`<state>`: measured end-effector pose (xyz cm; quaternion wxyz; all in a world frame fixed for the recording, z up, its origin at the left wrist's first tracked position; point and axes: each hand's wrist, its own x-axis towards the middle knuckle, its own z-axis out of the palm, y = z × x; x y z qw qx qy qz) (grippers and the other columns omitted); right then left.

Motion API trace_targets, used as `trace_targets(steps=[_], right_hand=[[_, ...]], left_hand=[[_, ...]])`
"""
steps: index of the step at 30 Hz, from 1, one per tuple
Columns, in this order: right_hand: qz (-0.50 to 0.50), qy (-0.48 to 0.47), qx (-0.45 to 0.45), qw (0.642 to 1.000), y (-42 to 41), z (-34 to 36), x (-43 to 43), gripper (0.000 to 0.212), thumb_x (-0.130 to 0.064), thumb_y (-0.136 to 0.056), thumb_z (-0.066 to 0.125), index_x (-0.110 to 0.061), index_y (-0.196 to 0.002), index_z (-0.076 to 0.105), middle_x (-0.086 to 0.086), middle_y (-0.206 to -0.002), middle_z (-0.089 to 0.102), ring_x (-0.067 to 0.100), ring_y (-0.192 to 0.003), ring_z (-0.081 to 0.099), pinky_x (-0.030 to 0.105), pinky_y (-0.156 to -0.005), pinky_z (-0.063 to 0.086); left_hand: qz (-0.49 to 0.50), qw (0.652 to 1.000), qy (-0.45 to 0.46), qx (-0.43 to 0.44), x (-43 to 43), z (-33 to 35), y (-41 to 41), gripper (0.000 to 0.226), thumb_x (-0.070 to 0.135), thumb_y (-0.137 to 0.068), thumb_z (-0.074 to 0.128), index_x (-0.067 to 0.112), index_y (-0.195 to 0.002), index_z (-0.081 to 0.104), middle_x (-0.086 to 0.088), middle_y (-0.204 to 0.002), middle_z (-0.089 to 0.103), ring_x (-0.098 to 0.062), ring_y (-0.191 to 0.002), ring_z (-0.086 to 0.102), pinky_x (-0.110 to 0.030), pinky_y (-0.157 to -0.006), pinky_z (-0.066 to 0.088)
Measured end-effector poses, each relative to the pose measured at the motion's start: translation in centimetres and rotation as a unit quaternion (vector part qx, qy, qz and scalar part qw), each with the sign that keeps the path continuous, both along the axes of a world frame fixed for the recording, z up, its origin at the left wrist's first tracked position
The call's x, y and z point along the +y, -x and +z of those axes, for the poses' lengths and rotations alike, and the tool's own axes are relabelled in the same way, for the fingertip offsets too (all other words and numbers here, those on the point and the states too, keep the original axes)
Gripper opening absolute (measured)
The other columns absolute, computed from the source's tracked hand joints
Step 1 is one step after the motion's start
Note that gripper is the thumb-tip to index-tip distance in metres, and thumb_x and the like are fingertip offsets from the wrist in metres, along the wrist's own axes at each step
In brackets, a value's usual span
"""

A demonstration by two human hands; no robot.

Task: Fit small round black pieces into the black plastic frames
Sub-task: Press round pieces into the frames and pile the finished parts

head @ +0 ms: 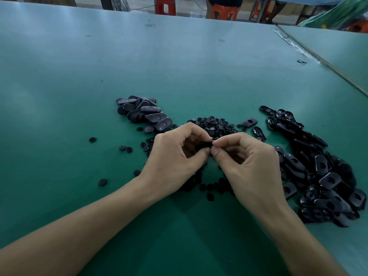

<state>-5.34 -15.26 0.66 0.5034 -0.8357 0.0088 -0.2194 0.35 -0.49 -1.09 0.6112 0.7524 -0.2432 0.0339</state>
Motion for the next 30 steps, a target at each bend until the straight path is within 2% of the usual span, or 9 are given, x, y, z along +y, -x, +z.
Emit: trace_targets(steps=[4, 7, 9, 11, 15, 23, 26, 30], right_hand=[[0.009, 0.0, -0.013, 1.0, 0.0, 0.1, -0.4, 0.024, -0.005, -0.083, 0.077, -0.028, -0.084, 0.073, -0.018, -0.08, 0.073, 0.002, -0.076, 0.071, 0.011, -0.069, 0.052], [-0.006, 0.038, -0.013, 0.999, -0.1, 0.0, -0.7, 0.025, -0.01, -0.084, 0.077, -0.032, -0.097, 0.074, -0.013, -0.083, 0.07, 0.006, -0.079, 0.068, 0.012, -0.067, 0.05], [0.007, 0.05, 0.002, 0.999, -0.2, 0.1, -1.0, 0.03, -0.012, -0.085, 0.077, -0.034, -0.106, 0.074, -0.014, -0.09, 0.07, 0.006, -0.084, 0.067, 0.015, -0.071, 0.052], [0.037, 0.016, 0.023, 0.999, -0.4, 0.2, -1.5, 0.026, -0.011, -0.086, 0.077, -0.031, -0.102, 0.076, -0.014, -0.09, 0.075, 0.005, -0.087, 0.071, 0.023, -0.079, 0.056], [0.066, -0.027, 0.046, 0.996, -0.6, 0.4, -2.3, 0.018, -0.01, -0.085, 0.078, -0.027, -0.092, 0.077, -0.011, -0.086, 0.076, 0.01, -0.082, 0.073, 0.031, -0.078, 0.059], [0.086, -0.048, 0.051, 0.994, -0.5, 0.1, -2.5, 0.017, -0.011, -0.084, 0.079, -0.025, -0.092, 0.075, -0.008, -0.085, 0.076, 0.01, -0.08, 0.073, 0.024, -0.075, 0.058], [0.083, -0.044, 0.058, 0.994, -0.5, 0.1, -2.5, 0.016, -0.012, -0.084, 0.08, -0.026, -0.089, 0.075, -0.008, -0.082, 0.076, 0.01, -0.077, 0.072, 0.023, -0.072, 0.058], [0.068, -0.03, 0.073, 0.995, -0.5, 0.1, -2.3, 0.013, -0.012, -0.085, 0.077, -0.024, -0.087, 0.073, -0.006, -0.078, 0.075, 0.012, -0.071, 0.07, 0.025, -0.067, 0.058]], left_hand=[[-0.001, 1.0, 0.004, -0.004, 0.0, 0.1, 0.1, 0.021, 0.009, -0.084, 0.073, 0.028, -0.092, 0.067, 0.01, -0.078, 0.072, -0.009, -0.068, 0.068, -0.023, -0.062, 0.056], [-0.014, 1.0, 0.005, 0.001, 0.0, 0.2, 0.2, 0.019, 0.009, -0.086, 0.071, 0.026, -0.093, 0.066, 0.008, -0.079, 0.072, -0.008, -0.066, 0.066, -0.022, -0.058, 0.056], [-0.026, 0.999, 0.02, 0.027, 0.0, 0.4, 0.2, 0.019, 0.009, -0.086, 0.071, 0.026, -0.092, 0.066, 0.009, -0.078, 0.072, -0.007, -0.065, 0.064, -0.022, -0.055, 0.056], [-0.036, 0.998, 0.031, 0.045, 0.1, 0.4, 0.1, 0.019, 0.01, -0.084, 0.071, 0.027, -0.092, 0.066, 0.007, -0.078, 0.071, -0.007, -0.066, 0.063, -0.023, -0.053, 0.055], [-0.048, 0.996, 0.04, 0.059, 0.3, 0.4, 0.0, 0.023, 0.006, -0.085, 0.074, 0.025, -0.096, 0.068, -0.001, -0.084, 0.073, -0.011, -0.073, 0.067, -0.027, -0.057, 0.058], [-0.051, 0.993, 0.057, 0.092, 0.3, 0.4, -0.1, 0.021, 0.015, -0.08, 0.077, 0.027, -0.097, 0.071, 0.0, -0.087, 0.076, -0.016, -0.079, 0.072, -0.045, -0.066, 0.062], [-0.052, 0.993, 0.05, 0.09, 0.4, 0.3, -0.2, 0.023, 0.011, -0.082, 0.079, 0.026, -0.097, 0.072, 0.0, -0.087, 0.077, -0.017, -0.079, 0.073, -0.046, -0.067, 0.062], [-0.053, 0.993, 0.052, 0.094, 0.4, 0.3, -0.2, 0.022, 0.011, -0.08, 0.08, 0.024, -0.096, 0.073, -0.004, -0.088, 0.077, -0.027, -0.082, 0.074, -0.046, -0.071, 0.063]])
